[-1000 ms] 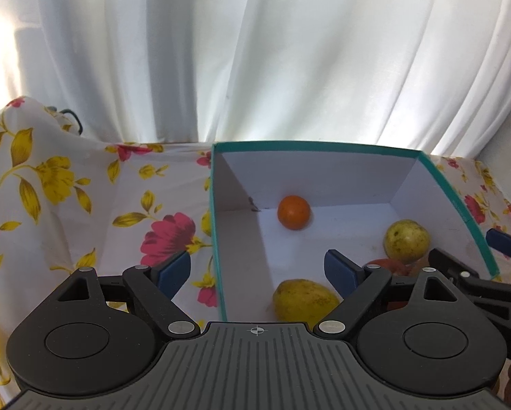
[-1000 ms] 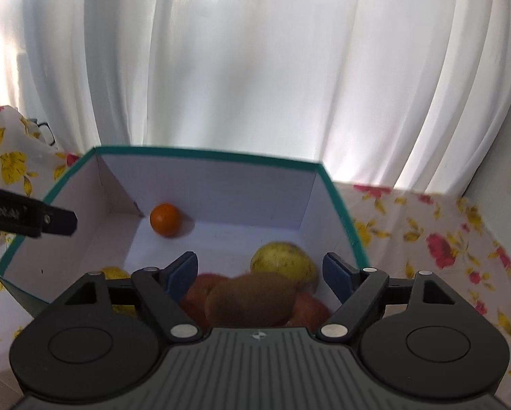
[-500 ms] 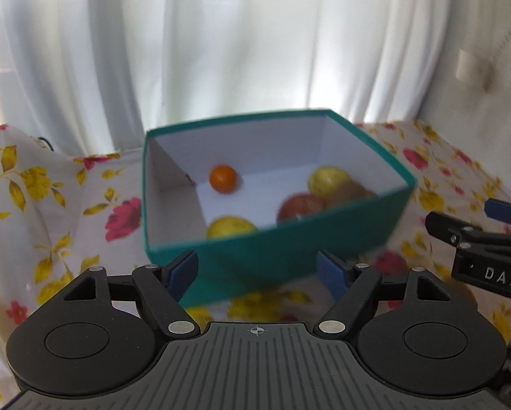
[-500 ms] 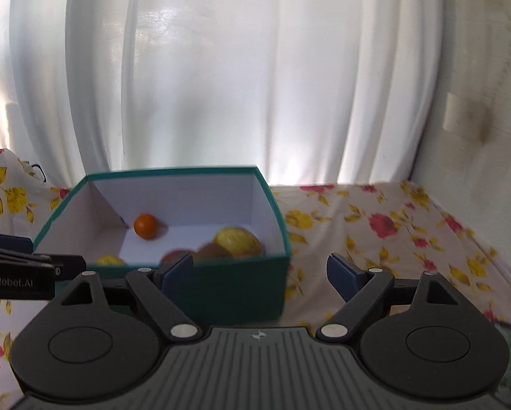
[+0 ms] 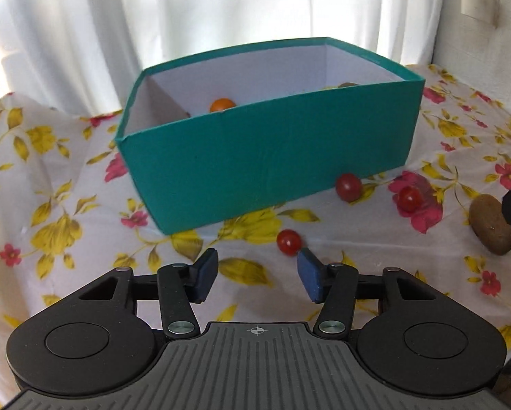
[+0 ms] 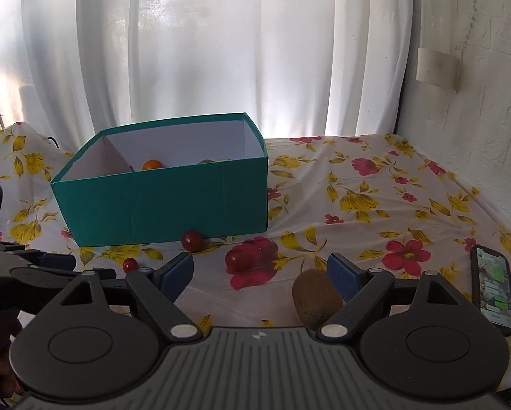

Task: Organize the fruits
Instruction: 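Grasp a cherry tomato on the cloth with the left tool while the right tool approaches another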

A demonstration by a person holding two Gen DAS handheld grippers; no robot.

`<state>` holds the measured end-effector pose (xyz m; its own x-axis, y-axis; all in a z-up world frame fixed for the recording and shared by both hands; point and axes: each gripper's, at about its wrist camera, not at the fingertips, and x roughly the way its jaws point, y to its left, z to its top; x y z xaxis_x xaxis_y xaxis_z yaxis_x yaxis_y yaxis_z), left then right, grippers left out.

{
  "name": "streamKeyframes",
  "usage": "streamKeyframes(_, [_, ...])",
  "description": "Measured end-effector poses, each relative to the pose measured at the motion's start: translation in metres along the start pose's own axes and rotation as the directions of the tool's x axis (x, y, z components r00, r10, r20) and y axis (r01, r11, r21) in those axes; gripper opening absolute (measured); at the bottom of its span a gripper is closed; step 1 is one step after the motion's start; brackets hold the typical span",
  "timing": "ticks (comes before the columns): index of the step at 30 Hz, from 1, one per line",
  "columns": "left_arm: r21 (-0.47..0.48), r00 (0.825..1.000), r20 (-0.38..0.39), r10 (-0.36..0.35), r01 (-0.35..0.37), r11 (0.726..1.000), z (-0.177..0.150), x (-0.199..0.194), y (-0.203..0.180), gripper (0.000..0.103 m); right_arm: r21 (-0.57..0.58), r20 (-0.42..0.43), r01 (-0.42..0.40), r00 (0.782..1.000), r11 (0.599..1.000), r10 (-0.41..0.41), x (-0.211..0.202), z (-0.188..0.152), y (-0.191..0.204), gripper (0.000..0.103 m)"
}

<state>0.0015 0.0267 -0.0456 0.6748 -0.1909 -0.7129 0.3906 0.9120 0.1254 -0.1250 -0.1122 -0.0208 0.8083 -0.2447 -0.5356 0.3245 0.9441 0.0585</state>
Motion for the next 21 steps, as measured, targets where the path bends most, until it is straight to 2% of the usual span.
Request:
streamKeyframes(2, [0.017,1.000,0.011,-0.005,0.005,1.000,0.003,0.007,-0.004,0.050,0.008,0.004,0.003,1.000,1.000,-0.003,0.007,0.001,0.001,0.086])
streamKeyframes(3, [0.024,1.000,-0.005,-0.015,0.015,1.000,0.005,0.014,-0.005,0.045,0.006,0.010,0.006,1.000,1.000,-0.006,0.010,0.002,0.003,0.086])
streamKeyframes(4, [0.020,0.999,-0.023,-0.031,0.031,0.999,0.007,0.020,-0.005,0.036,0.003,0.009,0.016,1.000,1.000,-0.016,0.014,0.004,0.006,0.086])
streamKeyframes(12, [-0.016,0.985,-0.080,-0.155,0.155,0.988,0.015,0.045,0.006,0.036,-0.052,-0.031,0.063,0.997,0.997,-0.065,0.043,0.027,0.029,0.086])
streamKeyframes(15, [-0.020,0.983,-0.084,-0.165,0.164,0.986,0.019,0.050,0.007,0.035,-0.076,-0.055,0.069,0.996,0.995,-0.074,0.049,0.032,0.037,0.086])
streamKeyframes(16, [-0.023,0.983,-0.083,-0.163,0.162,0.987,0.019,0.051,0.007,0.033,-0.088,-0.058,0.067,0.996,0.994,-0.072,0.050,0.032,0.039,0.086])
streamKeyframes(17, [-0.024,0.984,-0.082,-0.155,0.153,0.988,0.019,0.051,0.007,0.024,-0.098,-0.059,0.066,0.996,0.993,-0.072,0.051,0.031,0.041,0.086])
streamKeyframes(18, [-0.025,0.986,-0.080,-0.149,0.147,0.989,0.019,0.051,0.007,0.022,-0.105,-0.061,0.069,0.995,0.992,-0.076,0.051,0.029,0.042,0.086])
streamKeyframes(21, [-0.037,0.986,-0.081,-0.146,0.143,0.989,0.016,0.047,0.007,0.022,-0.103,-0.056,0.062,0.996,0.993,-0.068,0.051,0.021,0.038,0.086])
